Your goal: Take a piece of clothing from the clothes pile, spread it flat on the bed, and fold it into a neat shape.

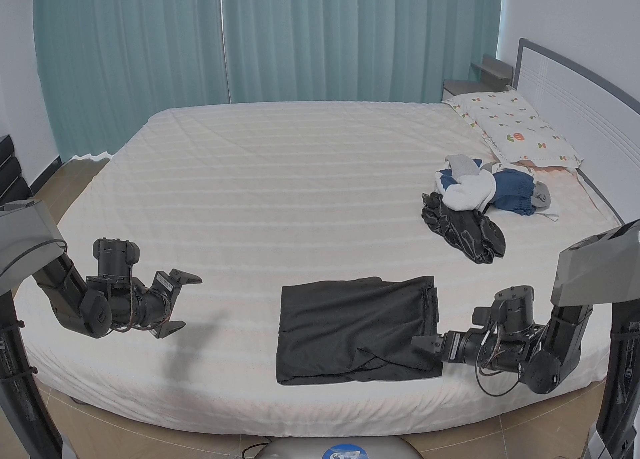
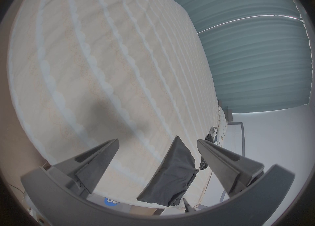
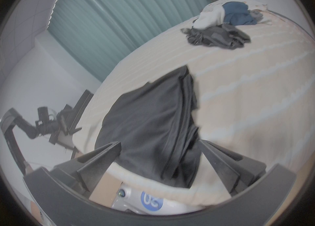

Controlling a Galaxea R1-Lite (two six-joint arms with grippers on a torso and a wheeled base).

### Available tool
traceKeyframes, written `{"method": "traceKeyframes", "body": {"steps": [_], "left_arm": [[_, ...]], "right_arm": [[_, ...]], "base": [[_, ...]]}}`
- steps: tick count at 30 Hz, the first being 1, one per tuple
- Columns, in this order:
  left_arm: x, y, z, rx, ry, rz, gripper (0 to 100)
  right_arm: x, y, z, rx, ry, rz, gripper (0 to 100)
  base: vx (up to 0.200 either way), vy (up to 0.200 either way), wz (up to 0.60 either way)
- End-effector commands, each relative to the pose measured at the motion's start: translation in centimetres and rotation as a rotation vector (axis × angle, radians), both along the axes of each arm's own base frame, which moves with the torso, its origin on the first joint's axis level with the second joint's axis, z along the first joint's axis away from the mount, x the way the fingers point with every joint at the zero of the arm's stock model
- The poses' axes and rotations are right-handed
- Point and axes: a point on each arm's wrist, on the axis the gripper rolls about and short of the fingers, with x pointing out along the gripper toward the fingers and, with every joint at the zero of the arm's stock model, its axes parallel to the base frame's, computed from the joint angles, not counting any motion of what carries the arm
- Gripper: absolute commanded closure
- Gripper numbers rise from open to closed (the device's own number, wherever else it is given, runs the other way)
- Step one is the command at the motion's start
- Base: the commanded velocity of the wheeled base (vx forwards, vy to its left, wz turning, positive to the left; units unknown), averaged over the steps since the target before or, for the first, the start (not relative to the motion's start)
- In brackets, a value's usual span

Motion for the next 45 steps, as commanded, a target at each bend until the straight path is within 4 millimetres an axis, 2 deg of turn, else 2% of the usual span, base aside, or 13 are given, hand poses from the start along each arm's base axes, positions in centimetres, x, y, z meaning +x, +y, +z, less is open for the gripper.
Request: {"method": "traceKeyframes", "body": {"steps": [1, 11, 12, 15, 22, 27, 33, 41, 42, 45], "left_arm": [[0.0, 0.0, -0.1, 0.000, 0.001, 0.000, 0], [0.0, 0.0, -0.1, 0.000, 0.002, 0.000, 0], [0.0, 0.0, -0.1, 0.000, 0.001, 0.000, 0], [0.0, 0.0, -0.1, 0.000, 0.002, 0.000, 0], [0.0, 0.0, -0.1, 0.000, 0.002, 0.000, 0], [0.0, 0.0, -0.1, 0.000, 0.002, 0.000, 0], [0.0, 0.0, -0.1, 0.001, 0.002, -0.001, 0], [0.0, 0.0, -0.1, 0.000, 0.002, 0.000, 0], [0.0, 0.0, -0.1, 0.000, 0.001, 0.000, 0], [0.0, 0.0, -0.1, 0.000, 0.002, 0.000, 0]], "right_arm": [[-1.3, 1.5, -1.0, -0.017, 0.044, 0.061, 0], [-0.3, 2.1, -2.8, -0.040, 0.059, 0.050, 0], [-0.3, 2.1, -2.9, -0.040, 0.059, 0.050, 100], [-0.5, 2.0, -3.2, -0.050, 0.069, 0.041, 100], [-1.0, 1.3, -2.3, -0.040, 0.070, 0.019, 100], [-1.8, -0.4, -1.1, -0.026, 0.067, -0.014, 100], [-2.8, -1.7, -1.4, -0.026, 0.090, -0.016, 100], [-2.9, -2.1, -2.0, -0.060, 0.094, -0.007, 100], [-3.1, -2.2, -2.1, -0.075, 0.096, 0.002, 0], [-3.1, -2.7, -2.5, -0.102, 0.100, 0.003, 0]], "base": [[0.000, 0.000, 0.00], [0.000, 0.000, 0.00], [0.000, 0.000, 0.00], [0.000, 0.000, 0.00], [0.000, 0.000, 0.00], [0.000, 0.000, 0.00], [0.000, 0.000, 0.00], [0.000, 0.000, 0.00], [0.000, 0.000, 0.00], [0.000, 0.000, 0.00]]}}
